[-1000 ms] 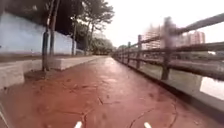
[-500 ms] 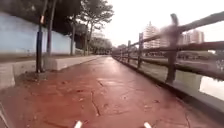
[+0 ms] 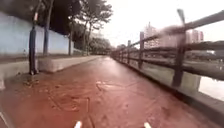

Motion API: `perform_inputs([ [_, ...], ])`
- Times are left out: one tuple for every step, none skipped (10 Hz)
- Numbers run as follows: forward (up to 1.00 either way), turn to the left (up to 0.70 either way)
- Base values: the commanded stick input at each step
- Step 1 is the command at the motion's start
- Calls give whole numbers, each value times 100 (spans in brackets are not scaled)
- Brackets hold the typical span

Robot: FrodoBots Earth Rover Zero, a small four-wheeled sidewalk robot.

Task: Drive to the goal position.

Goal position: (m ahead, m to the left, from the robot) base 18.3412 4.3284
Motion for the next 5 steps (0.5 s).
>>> perform_inputs([
  [50, 0],
  [50, 0],
  [50, 45],
  [50, 12],
  [50, 0],
])
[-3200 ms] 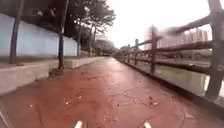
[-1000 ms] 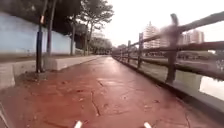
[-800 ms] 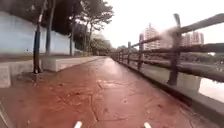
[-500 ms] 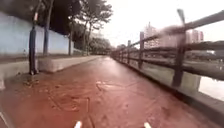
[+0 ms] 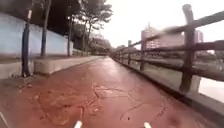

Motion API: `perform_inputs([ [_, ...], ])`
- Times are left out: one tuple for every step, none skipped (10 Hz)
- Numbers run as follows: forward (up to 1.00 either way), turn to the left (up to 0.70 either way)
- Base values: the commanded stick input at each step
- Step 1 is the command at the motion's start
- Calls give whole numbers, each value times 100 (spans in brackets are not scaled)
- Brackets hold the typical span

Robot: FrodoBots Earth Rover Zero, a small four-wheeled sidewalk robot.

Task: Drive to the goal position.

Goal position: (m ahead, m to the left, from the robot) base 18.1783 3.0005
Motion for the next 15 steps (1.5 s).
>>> perform_inputs([
  [50, 0],
  [50, 0],
  [50, 0],
  [50, 0],
  [50, 0],
  [50, 0],
  [50, 0],
  [50, 0],
  [50, 45],
  [50, 50],
  [50, 50],
  [50, 50],
  [50, 22],
  [50, 0],
  [50, 0],
])
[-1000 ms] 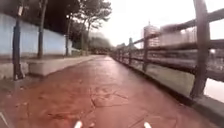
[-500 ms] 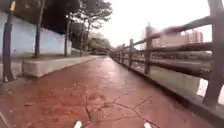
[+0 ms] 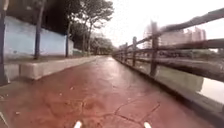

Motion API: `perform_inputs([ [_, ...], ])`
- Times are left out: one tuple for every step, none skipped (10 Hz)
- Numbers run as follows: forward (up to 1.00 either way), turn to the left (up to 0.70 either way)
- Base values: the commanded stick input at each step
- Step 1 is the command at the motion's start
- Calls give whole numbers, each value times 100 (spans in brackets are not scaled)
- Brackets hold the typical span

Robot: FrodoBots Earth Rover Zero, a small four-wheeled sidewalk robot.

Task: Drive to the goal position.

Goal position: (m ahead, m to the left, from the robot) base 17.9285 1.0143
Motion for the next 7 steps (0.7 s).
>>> perform_inputs([
  [50, 0],
  [50, 0],
  [50, 0],
  [50, 0],
  [50, 0],
  [50, 0],
  [50, 0],
])
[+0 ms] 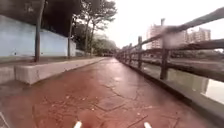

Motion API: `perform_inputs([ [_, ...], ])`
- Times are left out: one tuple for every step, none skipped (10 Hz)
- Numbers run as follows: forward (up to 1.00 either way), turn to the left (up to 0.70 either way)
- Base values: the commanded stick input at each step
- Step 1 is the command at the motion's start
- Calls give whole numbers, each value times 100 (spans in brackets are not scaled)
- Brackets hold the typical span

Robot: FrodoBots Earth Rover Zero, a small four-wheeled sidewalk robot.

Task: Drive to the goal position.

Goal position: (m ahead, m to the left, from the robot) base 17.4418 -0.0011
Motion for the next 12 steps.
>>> perform_inputs([
  [50, 0],
  [50, 0],
  [50, 0],
  [50, 0],
  [50, 3],
  [50, 16],
  [50, 50],
  [50, 41],
  [50, 15],
  [50, 0],
  [50, 0],
  [50, 0],
])
